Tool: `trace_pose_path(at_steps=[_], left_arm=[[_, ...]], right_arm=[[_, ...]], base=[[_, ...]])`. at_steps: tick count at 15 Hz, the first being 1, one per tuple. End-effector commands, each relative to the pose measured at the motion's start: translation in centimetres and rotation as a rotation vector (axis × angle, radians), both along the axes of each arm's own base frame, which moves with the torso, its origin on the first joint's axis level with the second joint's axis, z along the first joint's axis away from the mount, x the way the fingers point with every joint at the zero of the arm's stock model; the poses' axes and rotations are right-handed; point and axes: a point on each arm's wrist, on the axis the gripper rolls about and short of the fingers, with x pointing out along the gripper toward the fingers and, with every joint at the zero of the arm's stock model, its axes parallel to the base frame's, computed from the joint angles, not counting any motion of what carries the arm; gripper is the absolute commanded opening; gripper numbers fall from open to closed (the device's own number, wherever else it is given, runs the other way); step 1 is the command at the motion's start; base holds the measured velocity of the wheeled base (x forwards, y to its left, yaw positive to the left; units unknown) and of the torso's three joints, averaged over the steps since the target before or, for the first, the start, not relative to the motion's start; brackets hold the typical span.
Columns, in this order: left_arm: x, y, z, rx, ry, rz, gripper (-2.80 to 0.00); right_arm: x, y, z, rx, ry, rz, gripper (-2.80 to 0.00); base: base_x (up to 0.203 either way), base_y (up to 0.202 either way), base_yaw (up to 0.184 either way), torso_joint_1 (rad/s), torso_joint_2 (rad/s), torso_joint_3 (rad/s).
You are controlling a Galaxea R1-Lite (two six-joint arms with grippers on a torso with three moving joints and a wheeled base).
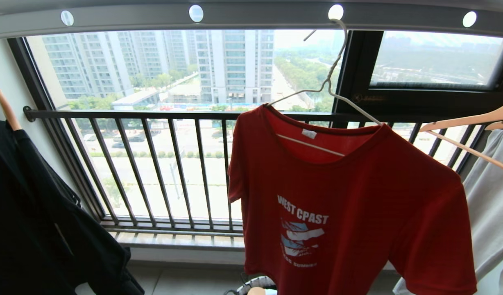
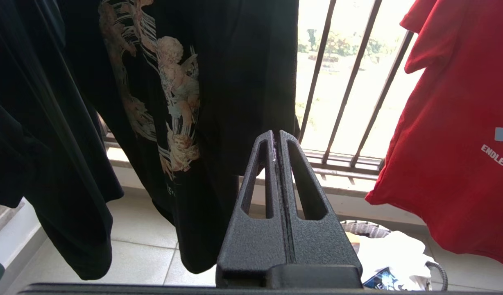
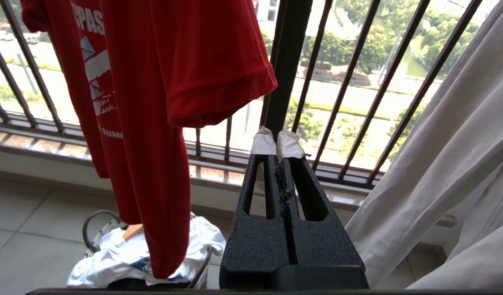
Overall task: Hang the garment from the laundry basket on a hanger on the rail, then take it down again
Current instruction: Take the clothes off the clothes rack
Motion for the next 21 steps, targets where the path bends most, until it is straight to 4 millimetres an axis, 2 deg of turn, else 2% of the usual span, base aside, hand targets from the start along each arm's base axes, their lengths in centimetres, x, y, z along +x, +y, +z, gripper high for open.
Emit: trace_pose_path(at_steps=[1,9,11,16,18,21], left_arm=[[0.0,0.0,0.0,-0.001,0.001,0.001,-2.8],[0.0,0.0,0.0,-0.001,0.001,0.001,-2.8],[0.0,0.0,0.0,-0.001,0.001,0.001,-2.8],[0.0,0.0,0.0,-0.001,0.001,0.001,-2.8],[0.0,0.0,0.0,-0.001,0.001,0.001,-2.8],[0.0,0.0,0.0,-0.001,0.001,0.001,-2.8]], right_arm=[[0.0,0.0,0.0,0.008,0.004,-0.001,-2.8],[0.0,0.0,0.0,0.03,0.006,-0.015,-2.8],[-0.3,-0.1,0.9,0.03,-0.022,-0.037,-2.8],[-1.2,-0.1,6.6,0.03,-0.01,-0.039,-2.8],[-0.4,-0.1,9.2,0.028,0.032,-0.029,-2.8],[2.4,0.0,14.2,0.025,0.084,-0.006,-2.8]], base=[[0.0,0.0,0.0,0.0,0.0,0.0],[0.0,0.0,0.0,0.0,0.0,0.0],[0.0,0.0,0.0,0.0,0.0,0.0],[0.0,0.0,0.0,0.0,0.0,0.0],[0.0,0.0,0.0,0.0,0.0,0.0],[0.0,0.0,0.0,0.0,0.0,0.0]])
